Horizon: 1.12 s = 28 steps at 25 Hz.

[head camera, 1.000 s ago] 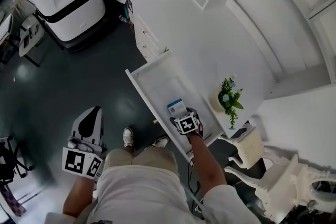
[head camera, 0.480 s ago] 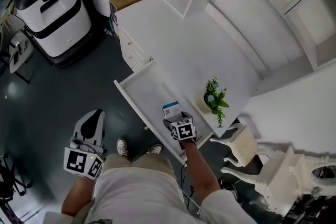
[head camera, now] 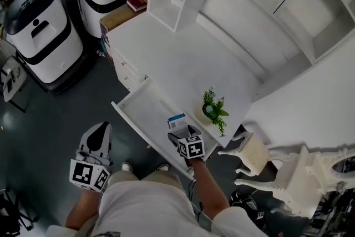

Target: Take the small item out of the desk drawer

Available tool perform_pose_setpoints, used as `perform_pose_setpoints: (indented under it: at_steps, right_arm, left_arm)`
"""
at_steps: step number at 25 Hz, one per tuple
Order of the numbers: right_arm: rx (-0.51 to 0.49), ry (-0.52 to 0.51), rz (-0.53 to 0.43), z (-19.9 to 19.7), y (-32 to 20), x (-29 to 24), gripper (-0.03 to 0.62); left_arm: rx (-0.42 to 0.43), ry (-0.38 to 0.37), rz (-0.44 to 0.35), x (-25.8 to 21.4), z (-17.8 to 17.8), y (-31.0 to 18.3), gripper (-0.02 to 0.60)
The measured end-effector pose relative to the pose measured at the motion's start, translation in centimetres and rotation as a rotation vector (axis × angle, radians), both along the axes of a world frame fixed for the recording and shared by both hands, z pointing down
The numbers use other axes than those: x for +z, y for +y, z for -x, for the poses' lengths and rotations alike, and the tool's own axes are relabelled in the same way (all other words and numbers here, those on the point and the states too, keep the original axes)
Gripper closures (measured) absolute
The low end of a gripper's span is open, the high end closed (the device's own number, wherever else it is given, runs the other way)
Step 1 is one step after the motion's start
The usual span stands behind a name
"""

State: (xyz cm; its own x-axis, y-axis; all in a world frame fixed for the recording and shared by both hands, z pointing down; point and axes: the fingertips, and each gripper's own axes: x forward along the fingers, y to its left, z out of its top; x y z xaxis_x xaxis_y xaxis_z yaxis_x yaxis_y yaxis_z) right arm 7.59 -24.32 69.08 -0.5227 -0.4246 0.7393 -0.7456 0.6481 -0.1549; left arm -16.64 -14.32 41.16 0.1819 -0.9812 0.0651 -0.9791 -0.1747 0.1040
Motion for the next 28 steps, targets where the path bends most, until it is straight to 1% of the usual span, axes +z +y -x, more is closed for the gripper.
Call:
perform_pose_setpoints:
  at_steps: [4,9,14,20,28]
  right_arm:
    - [0.067,-0.072,-0.039,0.1,-0.3,-2.7,0.149]
    - [0.115,-0.133,-0.095,-0.1,-0.7,-6.1,0.149]
    - [0.170,-0.193,-0.172,-0.5,-2.2,-9.8,0.149]
    - [0.212,-0.273,-0.254,-0.8,-3.2,-14.3,0.149]
    - [0.202,-0.363,-0.397,-0.9,-3.9,-22.0,0.149]
  left_arm:
    - [0.037,-0.001,-0.023,-0.5,-0.2,-1.0,0.565]
    - [0.072,-0.005,-0.039,-1.3,-0.5,-2.0,0.565]
    - [0.093,-0.008,-0.057,-1.9,-0.3,-3.0,0.565]
    - [0.082,-0.007,-0.076,-2.3,1.0,-3.6,0.565]
    - [0.034,-0.008,-0.112,-4.0,2.8,-4.1,0.565]
